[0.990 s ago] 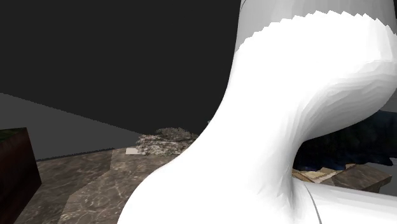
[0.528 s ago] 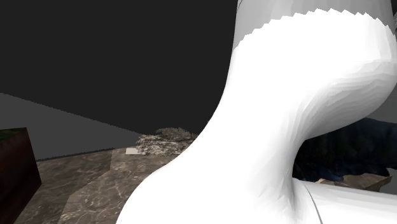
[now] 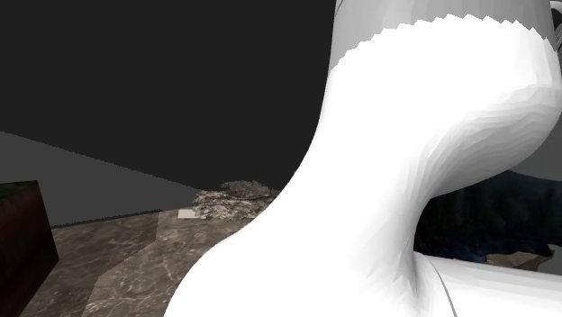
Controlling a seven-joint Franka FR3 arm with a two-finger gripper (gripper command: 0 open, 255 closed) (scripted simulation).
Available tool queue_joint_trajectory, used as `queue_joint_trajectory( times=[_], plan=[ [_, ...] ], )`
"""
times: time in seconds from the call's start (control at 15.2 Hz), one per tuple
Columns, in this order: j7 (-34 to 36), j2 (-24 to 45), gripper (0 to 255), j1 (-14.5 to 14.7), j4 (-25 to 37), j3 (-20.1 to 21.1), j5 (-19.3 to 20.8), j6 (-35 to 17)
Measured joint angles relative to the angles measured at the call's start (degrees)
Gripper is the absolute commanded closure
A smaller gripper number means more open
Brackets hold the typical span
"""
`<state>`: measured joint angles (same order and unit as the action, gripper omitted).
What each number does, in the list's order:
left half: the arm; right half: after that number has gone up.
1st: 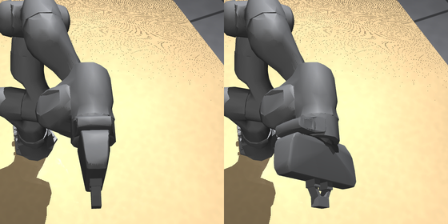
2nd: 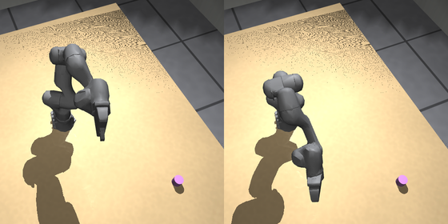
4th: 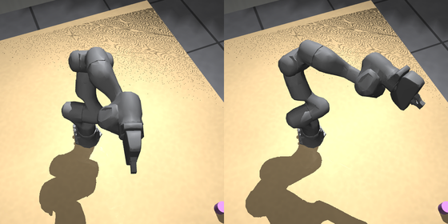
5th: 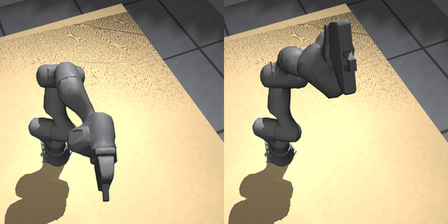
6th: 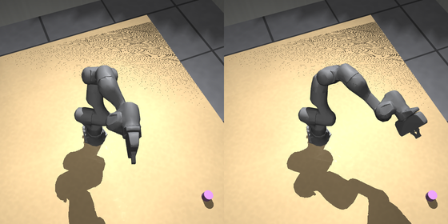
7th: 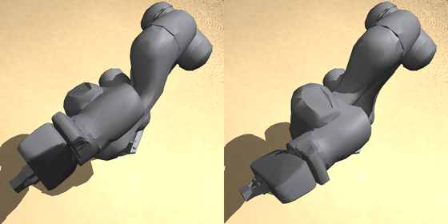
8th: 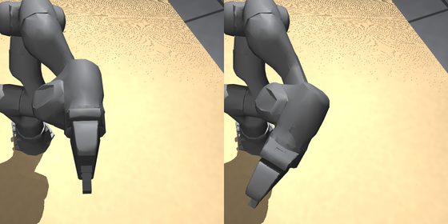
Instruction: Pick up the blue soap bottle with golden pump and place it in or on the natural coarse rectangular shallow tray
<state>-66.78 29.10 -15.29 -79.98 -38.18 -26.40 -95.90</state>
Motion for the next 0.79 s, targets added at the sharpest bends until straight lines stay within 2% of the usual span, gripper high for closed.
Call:
queue_joint_trajectory(
  times=[0.07,0.13,0.53,0.79],
  plan=[
    [-0.01,-0.01,255,0.00,-0.02,0.00,0.00,-0.02],
    [-0.01,0.00,0,0.00,-0.03,0.00,0.00,-0.02],
    [-0.01,-0.07,0,0.01,0.01,-0.02,0.00,-0.03],
    [0.63,0.70,0,-2.14,6.66,-0.12,-0.11,5.61]
  ],
)
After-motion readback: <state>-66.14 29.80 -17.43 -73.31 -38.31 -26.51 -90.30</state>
